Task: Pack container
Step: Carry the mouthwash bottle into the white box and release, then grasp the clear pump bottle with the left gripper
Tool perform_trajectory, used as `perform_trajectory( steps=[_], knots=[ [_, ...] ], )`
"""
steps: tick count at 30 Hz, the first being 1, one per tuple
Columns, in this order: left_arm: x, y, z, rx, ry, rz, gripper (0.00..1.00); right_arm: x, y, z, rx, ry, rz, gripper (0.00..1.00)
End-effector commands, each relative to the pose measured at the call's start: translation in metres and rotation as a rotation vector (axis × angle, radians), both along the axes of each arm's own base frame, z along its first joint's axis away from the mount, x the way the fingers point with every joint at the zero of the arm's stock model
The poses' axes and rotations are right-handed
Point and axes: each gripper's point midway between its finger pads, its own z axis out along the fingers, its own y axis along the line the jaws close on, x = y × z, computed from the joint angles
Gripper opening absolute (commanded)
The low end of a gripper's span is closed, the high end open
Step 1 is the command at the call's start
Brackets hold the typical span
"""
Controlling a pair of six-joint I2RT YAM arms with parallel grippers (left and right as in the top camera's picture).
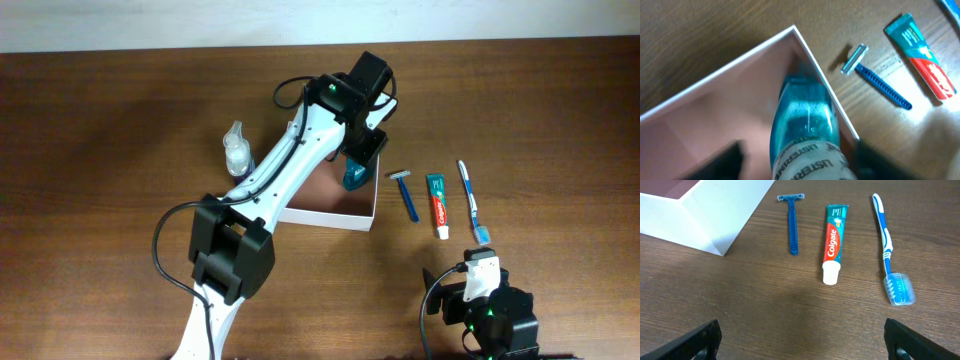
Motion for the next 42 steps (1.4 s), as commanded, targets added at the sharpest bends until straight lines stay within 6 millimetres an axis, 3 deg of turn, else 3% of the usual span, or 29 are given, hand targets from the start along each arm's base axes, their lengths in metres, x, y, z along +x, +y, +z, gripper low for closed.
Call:
perform_trajectory(
  steps=[1,6,7,9,11,14,15,18,22,23,31,32,34,38,41,42],
  knots=[
    [0.003,0.002,0.046,-0.031,-0.061,-0.003,0.99,0.000,-0.001,-0.003,-0.004,0.001,-0.002,0.99],
    [-0.001,0.026,0.111,-0.060,-0.105,0.031,0.99,0.000,-0.001,-0.003,-0.004,0.001,-0.002,0.99],
    [-0.006,0.041,0.132,-0.064,-0.115,0.050,1.00,0.000,-0.001,-0.003,-0.004,0.001,-0.002,0.99],
    [-0.010,0.067,0.153,-0.042,-0.135,0.093,0.99,0.000,-0.001,-0.003,-0.004,0.001,-0.002,0.99],
    [0.002,0.099,0.171,-0.040,-0.186,0.167,1.00,0.000,-0.001,-0.003,-0.004,0.001,-0.002,0.99],
    [0.017,0.143,0.180,-0.050,-0.196,0.295,0.99,0.000,-0.001,-0.003,-0.004,0.001,-0.002,0.99],
    [0.024,0.167,0.178,-0.040,-0.188,0.349,0.99,0.000,-0.001,-0.003,-0.004,0.001,-0.002,0.99],
    [0.032,0.204,0.159,-0.028,-0.114,0.449,0.99,0.000,-0.001,-0.003,-0.004,0.001,-0.002,0.99],
    [0.027,0.233,0.109,0.010,0.063,0.510,0.99,0.000,-0.001,-0.003,-0.004,0.001,-0.002,0.99],
    [0.025,0.239,0.088,0.044,0.114,0.519,0.99,0.000,-0.001,-0.003,-0.004,0.001,-0.002,0.99],
    [0.009,0.240,0.011,0.105,0.290,0.518,0.98,0.000,-0.001,-0.003,-0.004,0.001,-0.002,0.99],
    [0.007,0.239,0.000,0.111,0.304,0.516,0.95,0.000,-0.001,-0.003,-0.004,0.001,-0.002,0.99],
    [0.005,0.239,-0.016,0.118,0.319,0.517,0.75,0.000,-0.001,-0.003,-0.004,0.001,-0.002,0.99],
    [0.013,0.238,-0.017,0.106,0.290,0.517,0.61,0.000,-0.001,-0.003,-0.004,0.001,-0.002,0.99],
    [0.014,0.238,-0.017,0.104,0.288,0.517,0.35,0.000,-0.001,-0.003,-0.004,0.001,-0.002,0.99],
    [0.013,0.238,-0.017,0.105,0.290,0.517,0.33,0.000,-0.001,-0.003,-0.004,0.001,-0.002,0.99]
  ],
)
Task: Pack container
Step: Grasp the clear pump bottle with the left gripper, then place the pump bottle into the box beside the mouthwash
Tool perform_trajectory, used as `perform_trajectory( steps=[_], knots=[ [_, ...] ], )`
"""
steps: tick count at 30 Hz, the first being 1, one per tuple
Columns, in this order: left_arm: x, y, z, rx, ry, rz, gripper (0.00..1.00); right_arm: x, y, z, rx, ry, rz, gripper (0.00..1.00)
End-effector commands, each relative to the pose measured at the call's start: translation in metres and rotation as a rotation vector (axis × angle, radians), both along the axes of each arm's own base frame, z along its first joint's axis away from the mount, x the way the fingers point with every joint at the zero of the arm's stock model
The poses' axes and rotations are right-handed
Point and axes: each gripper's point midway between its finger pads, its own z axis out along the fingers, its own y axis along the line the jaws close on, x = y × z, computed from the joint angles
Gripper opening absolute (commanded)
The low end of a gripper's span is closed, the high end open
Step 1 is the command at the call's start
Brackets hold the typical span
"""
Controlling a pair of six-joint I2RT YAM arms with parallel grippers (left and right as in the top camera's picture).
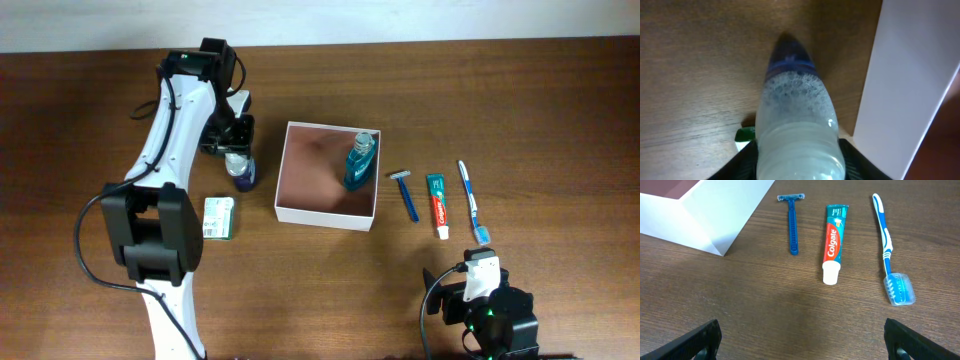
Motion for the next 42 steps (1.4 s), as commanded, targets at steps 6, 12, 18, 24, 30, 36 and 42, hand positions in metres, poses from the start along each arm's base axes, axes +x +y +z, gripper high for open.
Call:
perform_trajectory(
  steps=[6,12,18,24,30,36,42],
  knots=[
    [-0.008,-0.003,0.032,-0.014,-0.004,-0.008,0.21,0.000,-0.001,-0.003,-0.005,0.001,-0.001,0.99],
    [-0.008,-0.024,0.124,-0.046,-0.185,-0.056,0.20,0.000,-0.001,-0.003,-0.005,0.001,-0.001,0.99],
    [-0.031,-0.102,0.184,-0.132,-0.373,-0.243,0.21,0.000,-0.001,-0.003,-0.005,0.001,-0.001,0.99],
    [-0.029,-0.149,0.150,-0.051,-0.380,-0.355,0.21,0.000,-0.001,-0.003,-0.005,0.001,-0.001,0.99],
    [-0.014,-0.162,0.081,-0.022,-0.291,-0.349,0.26,0.000,-0.001,-0.003,-0.005,0.001,-0.001,0.99],
    [-0.006,-0.175,0.043,-0.044,-0.249,-0.358,0.56,0.000,-0.001,-0.003,-0.005,0.001,-0.001,0.99],
    [-0.011,-0.172,0.047,-0.040,-0.234,-0.360,0.96,0.000,-0.001,-0.003,-0.005,0.001,-0.001,0.99]
  ],
)
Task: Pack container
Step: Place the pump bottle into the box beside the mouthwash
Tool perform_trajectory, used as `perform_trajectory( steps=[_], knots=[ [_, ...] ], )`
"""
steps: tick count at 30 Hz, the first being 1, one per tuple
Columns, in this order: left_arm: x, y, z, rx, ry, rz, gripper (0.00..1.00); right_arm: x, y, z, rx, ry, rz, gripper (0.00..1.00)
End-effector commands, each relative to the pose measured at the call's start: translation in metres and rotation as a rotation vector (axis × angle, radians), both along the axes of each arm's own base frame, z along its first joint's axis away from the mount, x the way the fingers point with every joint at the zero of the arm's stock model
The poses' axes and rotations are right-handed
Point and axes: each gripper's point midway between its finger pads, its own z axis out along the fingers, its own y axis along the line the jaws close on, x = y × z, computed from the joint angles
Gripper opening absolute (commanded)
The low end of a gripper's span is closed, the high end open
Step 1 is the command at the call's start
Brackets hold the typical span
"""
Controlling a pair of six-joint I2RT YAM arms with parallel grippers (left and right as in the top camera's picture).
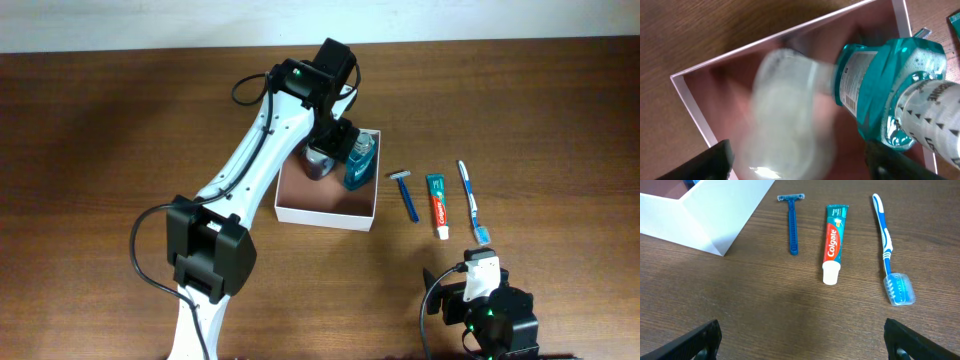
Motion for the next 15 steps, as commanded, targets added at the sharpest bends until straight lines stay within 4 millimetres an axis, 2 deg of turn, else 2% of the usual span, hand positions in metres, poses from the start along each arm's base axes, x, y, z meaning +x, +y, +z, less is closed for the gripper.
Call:
perform_trajectory(
  steps=[1,4,5,7,9,10,11,13,14,15],
  knots=[
    [-0.007,0.006,0.013,-0.001,0.021,0.000,0.96,0.000,-0.001,-0.003,-0.005,0.001,-0.001,0.99],
    [-0.015,0.022,0.041,0.006,0.035,0.023,0.96,0.000,-0.001,-0.003,-0.005,0.001,-0.001,0.99],
    [-0.019,0.032,0.059,0.006,0.034,0.039,0.96,0.000,-0.001,-0.003,-0.005,0.001,-0.001,0.99],
    [-0.026,0.045,0.080,0.004,0.033,0.056,0.96,0.000,-0.001,-0.003,-0.005,0.001,-0.001,0.99],
    [-0.027,0.051,0.104,-0.041,-0.012,0.070,0.95,0.000,-0.001,-0.003,-0.005,0.001,-0.001,0.99],
    [-0.030,0.062,0.124,-0.061,-0.054,0.089,0.95,0.000,-0.001,-0.003,-0.005,0.001,-0.001,0.99],
    [-0.034,0.067,0.132,-0.069,-0.070,0.097,0.95,0.000,-0.001,-0.003,-0.005,0.001,-0.001,0.99],
    [-0.053,0.089,0.157,-0.075,-0.111,0.126,0.96,0.000,-0.001,-0.003,-0.005,0.001,-0.001,0.99],
    [-0.058,0.096,0.160,-0.065,-0.116,0.136,0.96,0.000,-0.001,-0.003,-0.005,0.001,-0.001,0.99],
    [-0.070,0.112,0.165,-0.036,-0.129,0.158,0.96,0.000,-0.001,-0.003,-0.005,0.001,-0.001,0.99]
  ],
)
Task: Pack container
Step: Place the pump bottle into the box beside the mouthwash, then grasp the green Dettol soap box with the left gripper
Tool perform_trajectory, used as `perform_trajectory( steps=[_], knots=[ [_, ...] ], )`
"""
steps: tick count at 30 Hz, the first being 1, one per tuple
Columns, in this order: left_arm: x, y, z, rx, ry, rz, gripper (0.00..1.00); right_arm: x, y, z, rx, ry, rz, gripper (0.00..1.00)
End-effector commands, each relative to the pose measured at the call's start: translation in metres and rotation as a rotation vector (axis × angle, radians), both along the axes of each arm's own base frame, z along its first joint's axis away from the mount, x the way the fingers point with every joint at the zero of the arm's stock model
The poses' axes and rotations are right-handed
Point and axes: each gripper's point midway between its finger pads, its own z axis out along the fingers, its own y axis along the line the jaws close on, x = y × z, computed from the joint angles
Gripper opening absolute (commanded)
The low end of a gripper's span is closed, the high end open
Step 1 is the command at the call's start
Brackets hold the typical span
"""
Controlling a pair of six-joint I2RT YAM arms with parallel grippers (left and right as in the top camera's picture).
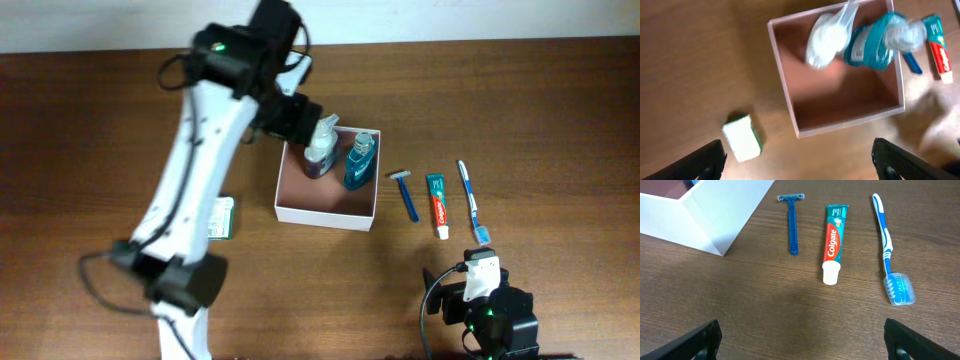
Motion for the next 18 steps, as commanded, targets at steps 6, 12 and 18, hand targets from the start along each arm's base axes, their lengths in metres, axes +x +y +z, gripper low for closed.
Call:
perform_trajectory(
  steps=[6,12,18],
  knots=[
    [-0.098,0.107,-0.006,0.135,0.067,0.264,0.99,0.000,-0.001,-0.003,-0.005,0.001,-0.002,0.99],
    [-0.106,0.131,-0.121,0.130,0.226,0.365,0.99,0.000,-0.001,-0.003,-0.005,0.001,-0.002,0.99],
    [-0.101,0.145,-0.190,0.117,0.189,0.389,0.99,0.000,-0.001,-0.003,-0.005,0.001,-0.002,0.99]
  ],
)
